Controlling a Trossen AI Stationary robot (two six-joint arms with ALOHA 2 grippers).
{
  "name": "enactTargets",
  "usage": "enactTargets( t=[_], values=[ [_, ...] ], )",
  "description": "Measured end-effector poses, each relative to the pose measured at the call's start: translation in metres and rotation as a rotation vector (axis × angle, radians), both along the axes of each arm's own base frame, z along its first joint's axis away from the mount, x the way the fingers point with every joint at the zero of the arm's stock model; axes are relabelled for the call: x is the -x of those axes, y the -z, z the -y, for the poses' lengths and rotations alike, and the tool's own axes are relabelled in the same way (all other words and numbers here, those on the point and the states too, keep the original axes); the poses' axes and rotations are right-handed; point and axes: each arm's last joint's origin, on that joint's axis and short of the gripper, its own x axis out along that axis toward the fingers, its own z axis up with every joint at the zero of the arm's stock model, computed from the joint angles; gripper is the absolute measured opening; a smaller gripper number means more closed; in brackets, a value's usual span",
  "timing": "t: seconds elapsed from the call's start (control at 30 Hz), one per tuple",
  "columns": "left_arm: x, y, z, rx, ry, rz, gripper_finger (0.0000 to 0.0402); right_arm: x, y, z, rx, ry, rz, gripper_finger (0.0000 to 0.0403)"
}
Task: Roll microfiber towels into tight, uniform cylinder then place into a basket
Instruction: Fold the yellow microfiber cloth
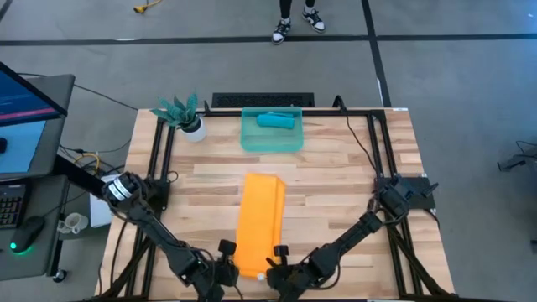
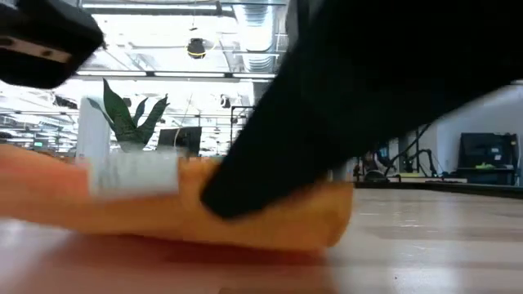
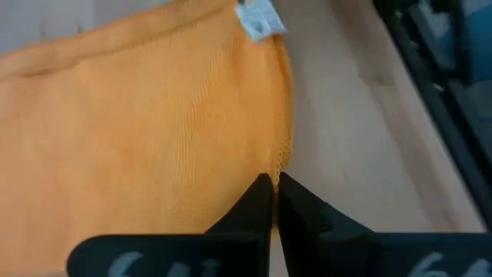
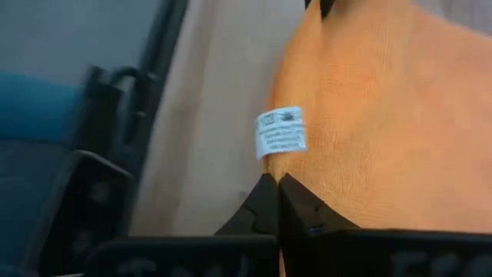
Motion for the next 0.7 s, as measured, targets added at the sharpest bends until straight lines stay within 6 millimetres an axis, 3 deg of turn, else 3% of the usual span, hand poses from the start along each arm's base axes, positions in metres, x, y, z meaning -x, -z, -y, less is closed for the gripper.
enactTargets(
  t=[0.4, 0.7],
  values=[
    [0.012, -0.037, 0.029, -0.008, -0.034, 0.034, 0.0001, 0.004, -0.028, -0.026, -0.016, -0.029, 0.059, 0.0008],
    [0.015, -0.063, 0.038, 0.025, -0.106, 0.045, 0.0, 0.006, -0.051, -0.042, -0.035, -0.053, 0.081, 0.0006]
  ],
)
